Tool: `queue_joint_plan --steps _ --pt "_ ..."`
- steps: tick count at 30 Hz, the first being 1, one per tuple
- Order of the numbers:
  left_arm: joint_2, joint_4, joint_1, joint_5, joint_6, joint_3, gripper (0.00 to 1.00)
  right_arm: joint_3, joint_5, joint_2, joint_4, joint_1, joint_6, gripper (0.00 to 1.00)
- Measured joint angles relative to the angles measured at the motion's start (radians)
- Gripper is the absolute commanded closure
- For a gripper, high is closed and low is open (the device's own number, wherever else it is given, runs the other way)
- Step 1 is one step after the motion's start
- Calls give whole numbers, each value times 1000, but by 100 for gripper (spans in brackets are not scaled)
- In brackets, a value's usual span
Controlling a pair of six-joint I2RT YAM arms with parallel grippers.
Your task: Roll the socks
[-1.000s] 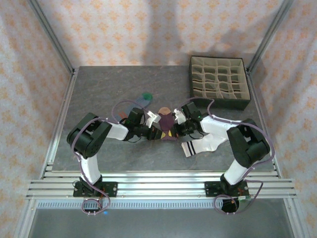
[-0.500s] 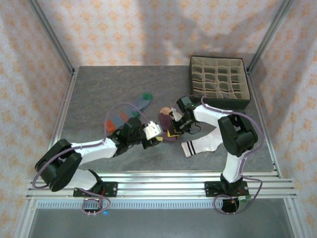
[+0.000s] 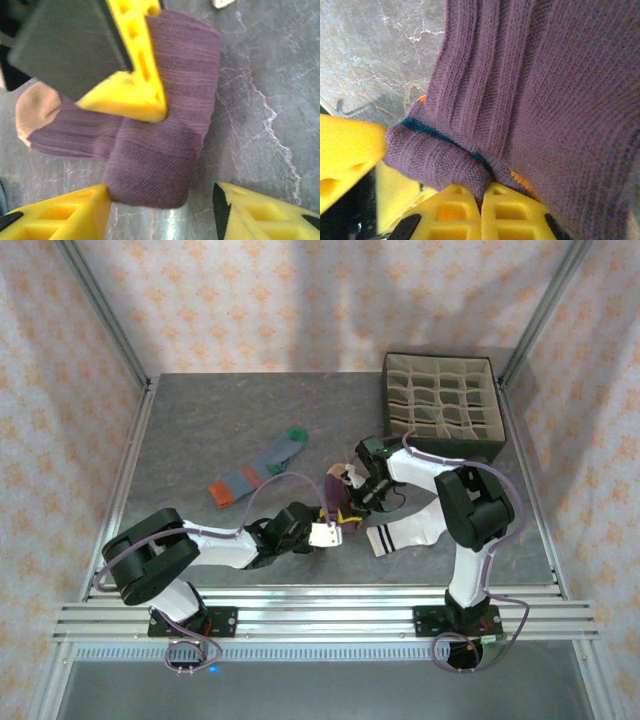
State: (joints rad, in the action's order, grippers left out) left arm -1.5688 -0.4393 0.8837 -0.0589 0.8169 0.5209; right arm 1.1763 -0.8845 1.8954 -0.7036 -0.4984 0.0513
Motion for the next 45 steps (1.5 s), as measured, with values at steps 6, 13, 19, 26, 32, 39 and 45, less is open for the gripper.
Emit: queue_joint_plan --steps 6,13,19,26,32,39,45 --pt "-39 -20 16 10 5 19 44 -14 -31 2 1 4 12 100" --pt "-70 4 22 8 -29 55 94 -23 -59 8 1 13 15 93" --pt "-70 97 17 -48 -61 105 100 -64 -93 -27 28 34 34 49" --pt "-76 254 -32 -228 -144 205 100 -171 -68 -154 118 101 71 40" --pt "-122 406 -109 -384 -238 320 100 -241 -43 -241 191 113 72 39" --pt "-188 548 -167 -520 -329 429 100 -312 -37 -304 302 113 71 39" --pt "-279 666 -214 -623 -420 546 100 -340 -4 -301 345 119 68 40"
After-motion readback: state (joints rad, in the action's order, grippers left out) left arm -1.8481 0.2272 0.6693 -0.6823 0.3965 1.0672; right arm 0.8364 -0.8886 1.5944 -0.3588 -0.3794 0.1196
